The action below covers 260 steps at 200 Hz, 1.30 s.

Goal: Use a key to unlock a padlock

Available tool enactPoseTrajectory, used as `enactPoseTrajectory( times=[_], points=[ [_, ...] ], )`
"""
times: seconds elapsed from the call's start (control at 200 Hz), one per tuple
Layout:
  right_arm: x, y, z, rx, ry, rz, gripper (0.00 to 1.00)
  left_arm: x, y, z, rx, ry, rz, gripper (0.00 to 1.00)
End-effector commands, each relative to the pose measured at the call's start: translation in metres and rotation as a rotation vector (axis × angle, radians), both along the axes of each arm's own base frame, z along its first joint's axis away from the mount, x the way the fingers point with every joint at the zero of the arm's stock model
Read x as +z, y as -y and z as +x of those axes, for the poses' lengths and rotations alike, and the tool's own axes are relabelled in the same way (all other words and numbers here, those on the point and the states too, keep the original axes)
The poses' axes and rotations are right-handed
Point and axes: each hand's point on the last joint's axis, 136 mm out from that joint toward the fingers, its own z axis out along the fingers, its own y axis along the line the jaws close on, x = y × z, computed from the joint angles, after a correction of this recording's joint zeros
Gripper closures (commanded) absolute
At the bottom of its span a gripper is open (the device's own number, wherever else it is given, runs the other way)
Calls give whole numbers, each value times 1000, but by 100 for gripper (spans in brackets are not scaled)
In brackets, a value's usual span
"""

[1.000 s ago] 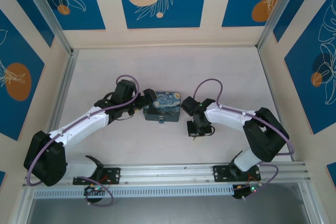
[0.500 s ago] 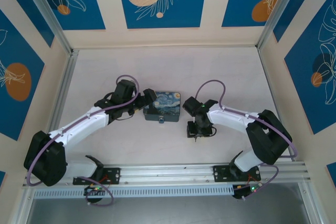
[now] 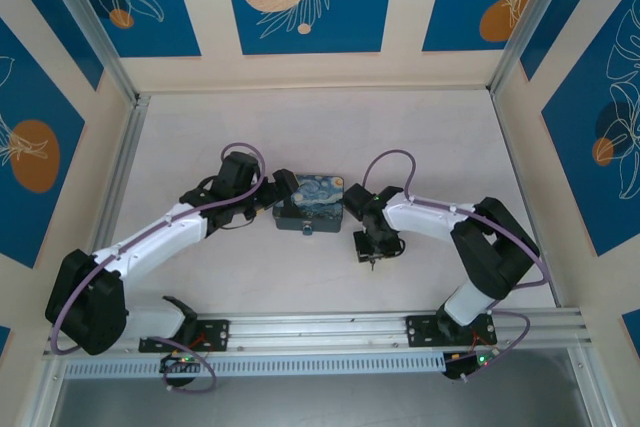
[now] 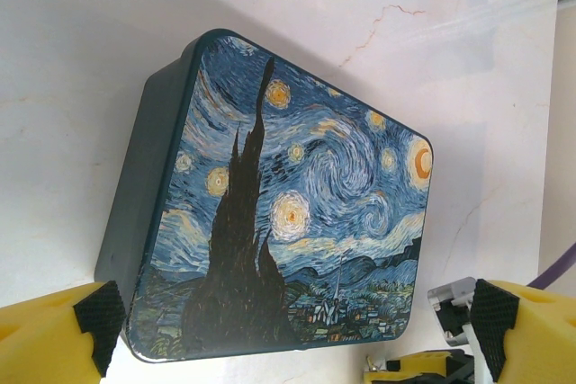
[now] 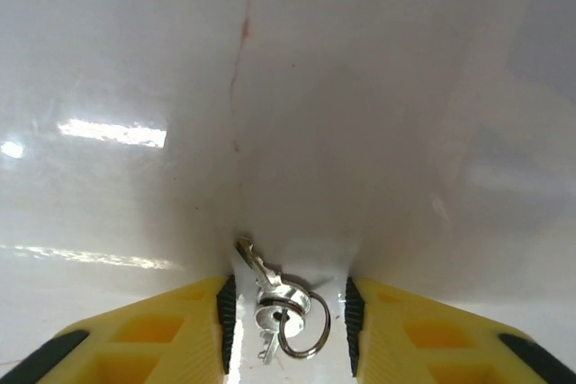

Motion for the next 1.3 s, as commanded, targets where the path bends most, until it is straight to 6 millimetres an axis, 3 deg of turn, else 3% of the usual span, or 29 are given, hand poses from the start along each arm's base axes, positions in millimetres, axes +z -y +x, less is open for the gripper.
enactPoseTrajectory(
  times=[0.0,0.185,0.3,0.785,0.98,1.095,1.295],
  points=[
    [-2,-2,0,27,-5,-14,72,9,7,2,-31,16,-7,0],
    [-4,-3,0,23,-10,-9,93,9,7,2,-35,16,-7,0],
    [-2,-5,1,19,-5,-1,100,9,7,2,-35,16,-7,0],
    [41,-17,4,-52,74,143,100,13,8,3,-41,22,-10,0],
    [70,-23,8,-79,118,230,100,15,11,1,-50,21,-26,0],
    [97,-31,16,-105,159,317,100,19,18,0,-66,20,-77,0],
    [155,-49,48,-207,253,504,100,40,43,2,-87,29,-286,0]
  ],
)
